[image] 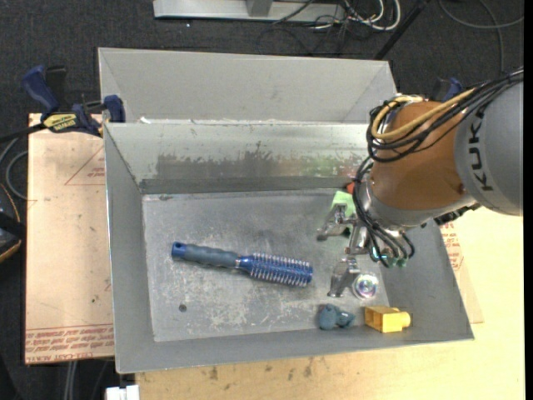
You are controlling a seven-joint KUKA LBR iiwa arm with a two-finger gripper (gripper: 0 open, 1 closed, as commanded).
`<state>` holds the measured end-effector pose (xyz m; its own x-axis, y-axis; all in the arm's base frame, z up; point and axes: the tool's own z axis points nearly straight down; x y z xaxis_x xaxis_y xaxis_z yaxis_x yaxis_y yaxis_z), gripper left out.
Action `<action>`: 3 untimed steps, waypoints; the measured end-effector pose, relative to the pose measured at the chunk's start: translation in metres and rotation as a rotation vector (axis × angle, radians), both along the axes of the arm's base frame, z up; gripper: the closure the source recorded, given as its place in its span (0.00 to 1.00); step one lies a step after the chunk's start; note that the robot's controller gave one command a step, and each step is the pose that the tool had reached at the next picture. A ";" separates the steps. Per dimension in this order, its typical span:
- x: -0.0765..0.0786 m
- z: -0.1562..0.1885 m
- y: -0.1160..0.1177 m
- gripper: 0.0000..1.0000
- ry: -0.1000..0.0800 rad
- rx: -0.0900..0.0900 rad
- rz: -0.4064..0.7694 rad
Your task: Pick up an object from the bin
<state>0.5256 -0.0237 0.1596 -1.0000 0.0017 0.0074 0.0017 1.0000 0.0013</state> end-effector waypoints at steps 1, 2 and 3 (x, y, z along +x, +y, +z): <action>0.002 0.004 0.000 1.00 -0.008 -0.001 0.002; 0.002 0.004 0.000 0.00 -0.008 -0.001 0.002; 0.025 0.121 -0.019 0.00 -0.020 -0.003 0.124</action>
Offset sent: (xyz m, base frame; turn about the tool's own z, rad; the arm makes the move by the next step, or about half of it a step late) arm 0.0000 0.0000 0.0000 0.0000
